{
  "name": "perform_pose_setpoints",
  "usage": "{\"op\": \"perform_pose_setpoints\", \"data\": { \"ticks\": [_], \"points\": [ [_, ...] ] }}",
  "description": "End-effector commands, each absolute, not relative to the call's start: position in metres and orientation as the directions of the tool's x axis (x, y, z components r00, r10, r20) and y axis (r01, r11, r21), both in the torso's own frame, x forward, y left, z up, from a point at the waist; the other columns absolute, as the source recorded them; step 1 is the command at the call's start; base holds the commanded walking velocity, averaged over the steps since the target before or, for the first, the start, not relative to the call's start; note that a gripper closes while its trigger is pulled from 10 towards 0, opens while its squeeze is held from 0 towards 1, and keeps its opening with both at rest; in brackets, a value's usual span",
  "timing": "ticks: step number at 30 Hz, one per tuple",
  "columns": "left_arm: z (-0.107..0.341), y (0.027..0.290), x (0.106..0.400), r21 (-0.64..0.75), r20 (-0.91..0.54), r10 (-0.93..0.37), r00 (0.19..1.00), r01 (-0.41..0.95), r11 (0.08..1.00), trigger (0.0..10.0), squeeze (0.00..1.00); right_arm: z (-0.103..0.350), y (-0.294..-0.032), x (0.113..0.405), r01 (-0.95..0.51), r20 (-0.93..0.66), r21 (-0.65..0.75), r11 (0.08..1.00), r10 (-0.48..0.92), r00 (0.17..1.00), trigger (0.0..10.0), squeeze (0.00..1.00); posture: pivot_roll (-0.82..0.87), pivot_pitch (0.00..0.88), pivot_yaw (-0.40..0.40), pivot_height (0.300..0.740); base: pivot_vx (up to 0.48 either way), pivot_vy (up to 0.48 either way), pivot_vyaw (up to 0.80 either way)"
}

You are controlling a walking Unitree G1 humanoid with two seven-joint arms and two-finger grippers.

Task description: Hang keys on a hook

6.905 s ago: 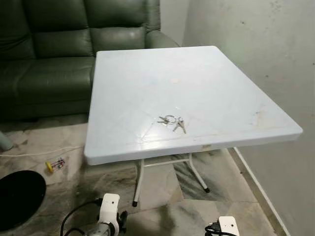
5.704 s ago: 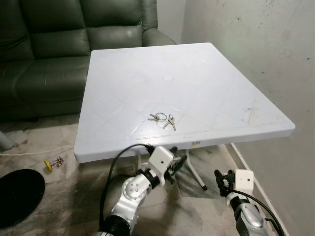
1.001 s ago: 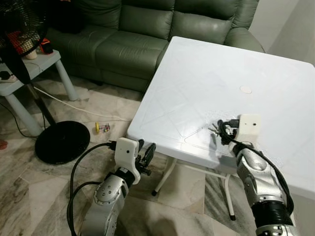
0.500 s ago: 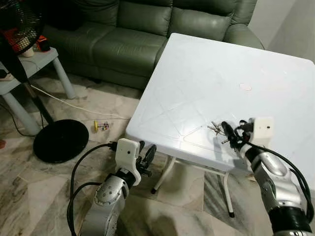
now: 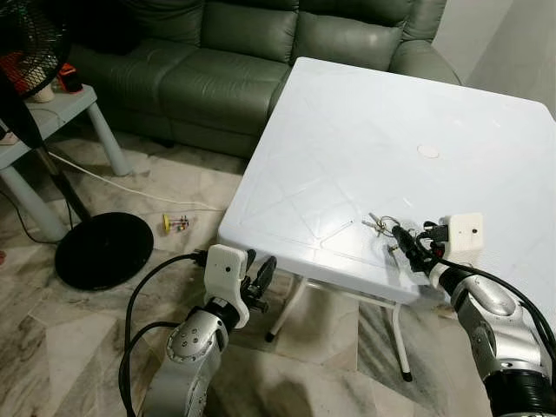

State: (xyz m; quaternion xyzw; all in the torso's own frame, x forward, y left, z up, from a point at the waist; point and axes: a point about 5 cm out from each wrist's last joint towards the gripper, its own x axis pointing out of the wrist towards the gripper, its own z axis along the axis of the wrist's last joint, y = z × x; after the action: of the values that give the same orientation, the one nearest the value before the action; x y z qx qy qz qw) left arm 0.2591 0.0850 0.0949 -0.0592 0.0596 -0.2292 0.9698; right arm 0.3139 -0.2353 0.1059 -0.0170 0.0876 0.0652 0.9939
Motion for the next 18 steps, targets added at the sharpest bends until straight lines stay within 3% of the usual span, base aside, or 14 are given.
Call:
{"op": "perform_pose_setpoints", "data": {
  "ticks": [1, 10, 11, 12, 13, 14, 15, 18],
  "points": [
    [0.0973, 0.0812, 0.2586, -0.136, -0.088, -0.454, 0.887, 0.441, 0.887, 10.0, 0.00, 0.1061, -0.2356, 0.3151, -0.125, -0.197, -0.038, 0.991, 0.115, 0.974, 10.0, 0.00, 0.09, 0.140, -0.079, 0.740, 0.000, 0.000, 0.00],
    [0.0965, 0.0819, 0.2575, -0.136, -0.093, -0.448, 0.889, 0.434, 0.890, 10.0, 0.00, 0.1032, -0.2401, 0.3131, -0.100, -0.230, -0.051, 0.994, 0.086, 0.969, 10.0, 0.00, 0.09, 0.146, -0.081, 0.740, 0.000, 0.000, 0.00],
    [0.0962, 0.0816, 0.2575, -0.135, -0.094, -0.447, 0.889, 0.434, 0.891, 10.0, 0.00, 0.1036, -0.2404, 0.3129, -0.097, -0.229, -0.050, 0.994, 0.083, 0.970, 8.6, 0.00, 0.09, 0.148, -0.082, 0.740, 0.000, 0.000, 0.00],
    [0.0962, 0.0816, 0.2575, -0.135, -0.094, -0.447, 0.889, 0.434, 0.891, 10.0, 0.00, 0.1038, -0.2404, 0.3129, -0.096, -0.228, -0.049, 0.994, 0.082, 0.970, 5.8, 0.00, 0.09, 0.148, -0.082, 0.740, 0.000, 0.000, 0.00],
    [0.0961, 0.0815, 0.2576, -0.135, -0.094, -0.447, 0.890, 0.433, 0.891, 10.0, 0.00, 0.1048, -0.2405, 0.3127, -0.089, -0.220, -0.049, 0.995, 0.076, 0.973, 3.8, 0.00, 0.08, 0.148, -0.081, 0.740, 0.000, 0.000, 0.00],
    [0.0960, 0.0814, 0.2577, -0.135, -0.095, -0.446, 0.890, 0.432, 0.892, 10.0, 0.00, 0.1058, -0.2407, 0.3124, -0.082, -0.210, -0.049, 0.995, 0.069, 0.975, 3.8, 0.00, 0.08, 0.150, -0.080, 0.740, 0.000, 0.000, 0.00],
    [0.0960, 0.0812, 0.2578, -0.134, -0.095, -0.446, 0.890, 0.432, 0.892, 10.0, 0.00, 0.1061, -0.2405, 0.3123, -0.082, -0.209, -0.049, 0.995, 0.070, 0.975, 1.3, 0.00, 0.08, 0.148, -0.080, 0.740, 0.000, 0.000, 0.00],
    [0.0960, 0.0809, 0.2579, -0.136, -0.095, -0.446, 0.890, 0.433, 0.891, 10.0, 0.00, 0.1062, -0.2406, 0.3123, -0.078, -0.218, -0.054, 0.995, 0.064, 0.974, 3.7, 0.00, 0.08, 0.150, -0.080, 0.740, 0.000, 0.000, 0.00]
  ]
}}
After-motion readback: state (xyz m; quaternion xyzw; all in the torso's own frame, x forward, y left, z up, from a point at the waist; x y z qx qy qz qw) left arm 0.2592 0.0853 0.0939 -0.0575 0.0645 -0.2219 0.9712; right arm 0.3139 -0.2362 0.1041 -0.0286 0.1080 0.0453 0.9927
